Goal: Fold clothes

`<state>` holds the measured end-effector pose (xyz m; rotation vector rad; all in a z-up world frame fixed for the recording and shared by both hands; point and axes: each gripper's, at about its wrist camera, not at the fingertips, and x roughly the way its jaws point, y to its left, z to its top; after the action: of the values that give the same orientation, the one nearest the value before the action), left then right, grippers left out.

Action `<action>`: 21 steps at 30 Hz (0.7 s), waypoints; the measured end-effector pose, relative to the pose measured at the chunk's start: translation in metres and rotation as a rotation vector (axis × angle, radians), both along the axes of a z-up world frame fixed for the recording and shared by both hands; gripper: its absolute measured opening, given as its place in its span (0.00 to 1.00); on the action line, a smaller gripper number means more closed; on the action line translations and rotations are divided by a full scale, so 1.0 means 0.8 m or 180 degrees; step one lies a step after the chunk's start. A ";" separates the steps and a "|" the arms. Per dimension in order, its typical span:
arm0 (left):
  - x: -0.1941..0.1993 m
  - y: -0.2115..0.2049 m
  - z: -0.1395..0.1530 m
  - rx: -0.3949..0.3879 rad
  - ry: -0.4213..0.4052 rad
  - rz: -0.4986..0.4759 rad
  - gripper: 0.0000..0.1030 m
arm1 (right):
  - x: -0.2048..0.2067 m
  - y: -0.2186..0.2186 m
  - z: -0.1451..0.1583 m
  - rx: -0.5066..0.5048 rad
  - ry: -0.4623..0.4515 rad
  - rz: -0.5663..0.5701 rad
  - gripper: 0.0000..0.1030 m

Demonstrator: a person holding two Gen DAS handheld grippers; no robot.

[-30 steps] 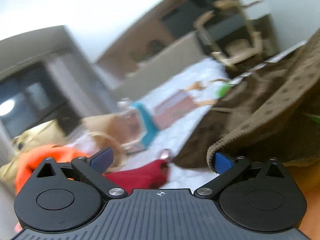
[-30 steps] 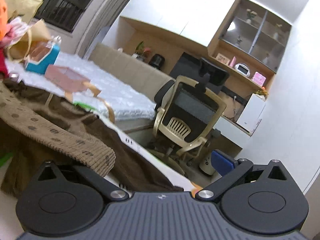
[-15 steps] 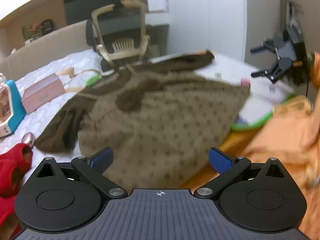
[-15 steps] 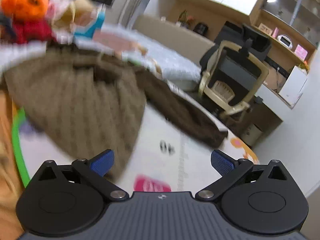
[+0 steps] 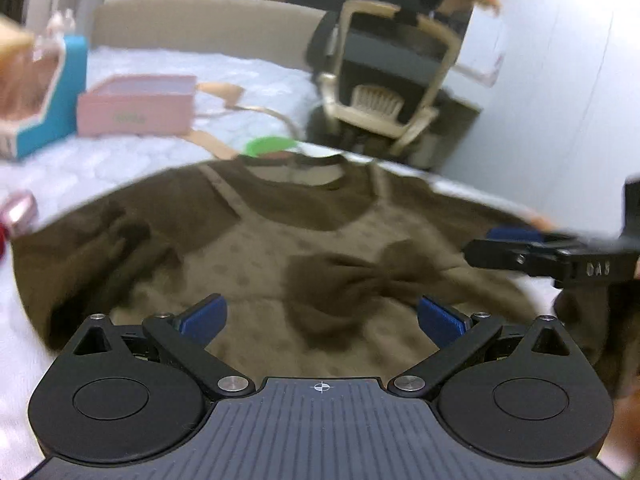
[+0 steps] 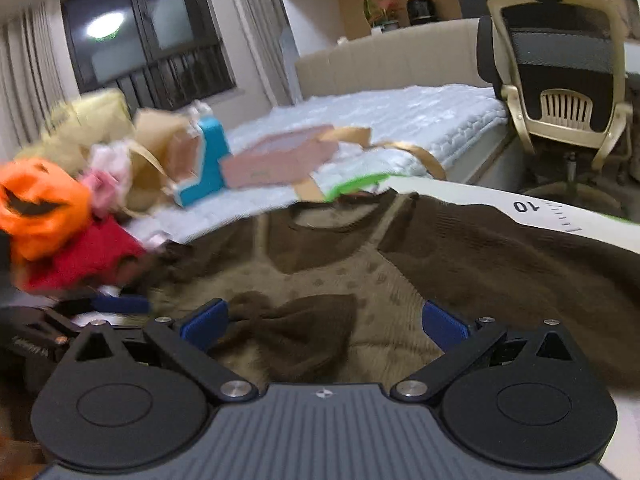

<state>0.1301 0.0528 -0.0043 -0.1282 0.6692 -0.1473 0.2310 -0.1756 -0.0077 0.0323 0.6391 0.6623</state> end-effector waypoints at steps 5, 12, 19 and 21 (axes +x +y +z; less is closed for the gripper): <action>0.006 0.020 -0.030 0.0278 0.0309 -0.0078 1.00 | 0.020 -0.010 -0.036 -0.0022 0.0274 -0.0121 1.00; -0.008 0.050 -0.046 0.0004 0.0379 -0.0141 1.00 | 0.013 0.036 -0.038 -0.0806 0.0150 0.0043 1.00; -0.044 0.092 0.033 -0.0162 -0.0481 0.0073 1.00 | 0.009 0.048 -0.020 -0.0973 0.0127 0.0058 1.00; -0.034 0.103 0.027 0.0226 -0.0539 0.0371 1.00 | -0.002 0.059 0.004 -0.0962 -0.0154 0.0141 1.00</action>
<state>0.1030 0.1352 0.0171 -0.0851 0.4961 -0.0218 0.2296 -0.1285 -0.0049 -0.2783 0.6889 0.6017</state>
